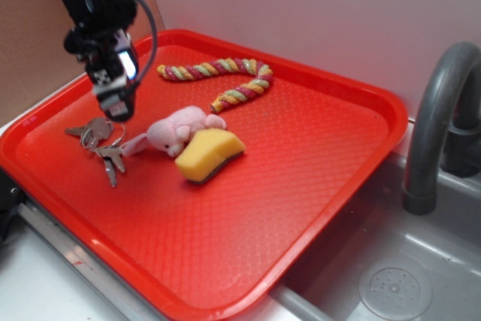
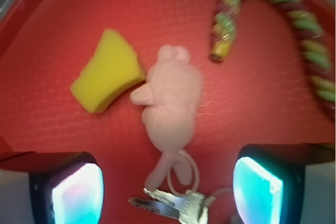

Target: Grab the pink bunny.

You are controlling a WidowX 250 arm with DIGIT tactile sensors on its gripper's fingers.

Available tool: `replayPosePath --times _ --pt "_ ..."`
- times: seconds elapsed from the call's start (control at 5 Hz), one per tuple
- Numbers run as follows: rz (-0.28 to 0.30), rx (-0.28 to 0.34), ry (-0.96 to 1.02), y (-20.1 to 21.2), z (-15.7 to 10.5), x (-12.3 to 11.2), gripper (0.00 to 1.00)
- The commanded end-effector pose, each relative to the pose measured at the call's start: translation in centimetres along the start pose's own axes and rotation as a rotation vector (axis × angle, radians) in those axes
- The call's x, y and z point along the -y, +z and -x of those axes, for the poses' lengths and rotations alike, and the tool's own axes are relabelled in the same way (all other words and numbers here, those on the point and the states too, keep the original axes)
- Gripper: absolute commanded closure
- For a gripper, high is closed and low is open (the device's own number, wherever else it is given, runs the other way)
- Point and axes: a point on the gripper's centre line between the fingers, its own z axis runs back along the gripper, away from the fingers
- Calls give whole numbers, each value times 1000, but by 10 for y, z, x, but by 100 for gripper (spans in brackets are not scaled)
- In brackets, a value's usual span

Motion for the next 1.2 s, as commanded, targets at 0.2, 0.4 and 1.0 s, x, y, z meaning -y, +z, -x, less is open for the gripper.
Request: replayPosePath --times 0.2,0.4,1.0 --pt "86 -80 -19 -73 -15 -3 0" --pt "75 -87 -17 -76 -20 1 17" --pt "-148 -147 345 37 15 10 100"
